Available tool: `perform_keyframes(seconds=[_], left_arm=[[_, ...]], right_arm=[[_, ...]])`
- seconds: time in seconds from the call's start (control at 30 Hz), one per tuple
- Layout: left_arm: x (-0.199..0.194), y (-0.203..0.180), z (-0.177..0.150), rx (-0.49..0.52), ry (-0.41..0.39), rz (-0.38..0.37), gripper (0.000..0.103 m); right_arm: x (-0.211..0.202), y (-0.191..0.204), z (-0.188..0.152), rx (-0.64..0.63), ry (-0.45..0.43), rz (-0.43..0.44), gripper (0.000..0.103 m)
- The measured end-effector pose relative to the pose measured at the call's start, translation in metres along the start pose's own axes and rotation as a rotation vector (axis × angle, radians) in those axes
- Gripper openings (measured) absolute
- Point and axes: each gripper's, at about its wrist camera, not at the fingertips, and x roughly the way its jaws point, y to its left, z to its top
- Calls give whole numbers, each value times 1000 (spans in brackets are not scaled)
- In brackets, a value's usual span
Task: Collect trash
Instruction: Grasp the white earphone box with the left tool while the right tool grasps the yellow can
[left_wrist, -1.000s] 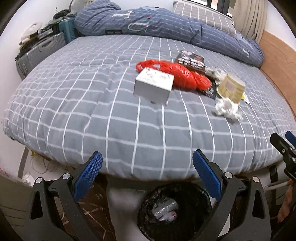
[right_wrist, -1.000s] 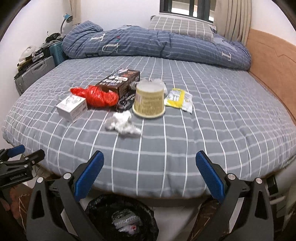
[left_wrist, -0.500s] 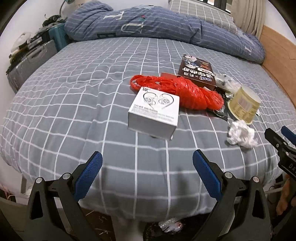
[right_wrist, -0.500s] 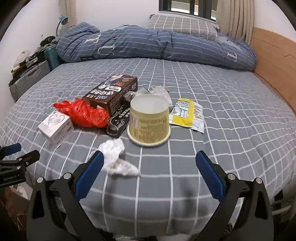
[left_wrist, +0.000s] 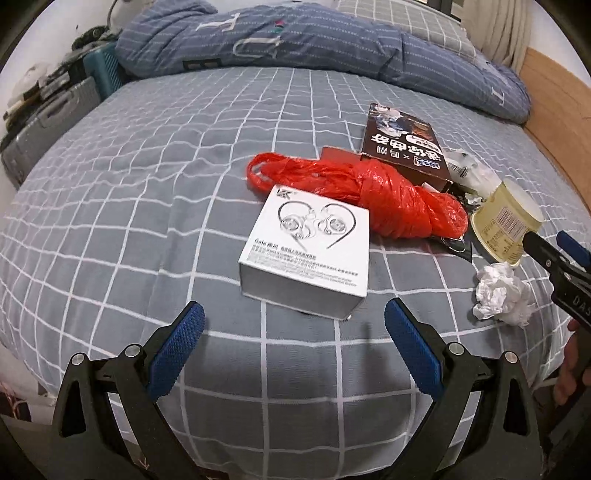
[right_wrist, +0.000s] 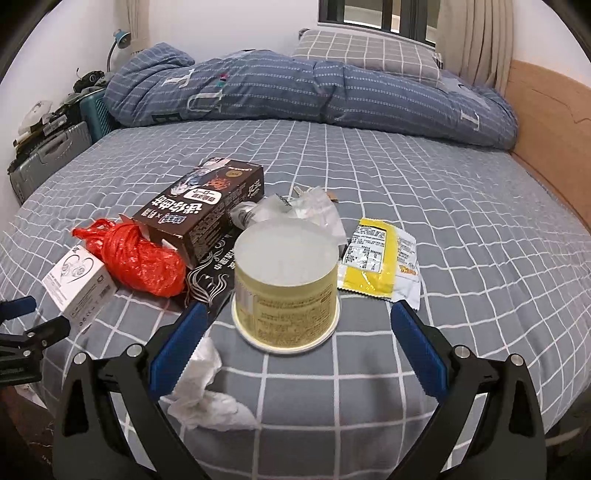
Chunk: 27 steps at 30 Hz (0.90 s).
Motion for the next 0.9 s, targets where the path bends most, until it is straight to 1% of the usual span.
perform_keyframes(seconds=[0.17, 0.23, 0.37, 0.47, 0.53, 0.57, 0.63, 0.67, 0.77, 0.9], left_arm=[[7, -1, 4, 5, -2, 8, 96], [9, -2, 7, 13, -9, 13, 96], [15, -2, 13, 1, 0, -2, 96], [18, -3, 18, -3, -1, -21, 95], [21, -5, 21, 2, 3, -25, 88], [23, -6, 22, 3, 13, -30, 83], [27, -7, 23, 5, 15, -14, 75], [28, -6, 24, 4, 13, -18, 75], [26, -4, 23, -5, 9, -24, 74], [16, -1, 20, -20, 2, -24, 74]], right_arm=[[6, -2, 7, 12, 0, 6, 95], [9, -2, 8, 15, 1, 30, 95], [18, 2, 10, 7, 11, 39, 95], [23, 3, 13, 15, 14, 44, 90], [27, 3, 16, 28, 22, 48, 84], [29, 3, 17, 34, 25, 53, 83], [32, 5, 19, 35, 34, 57, 68], [33, 6, 20, 26, 32, 46, 68], [30, 5, 21, 37, 23, 49, 67], [16, 8, 22, 27, -6, 32, 67]])
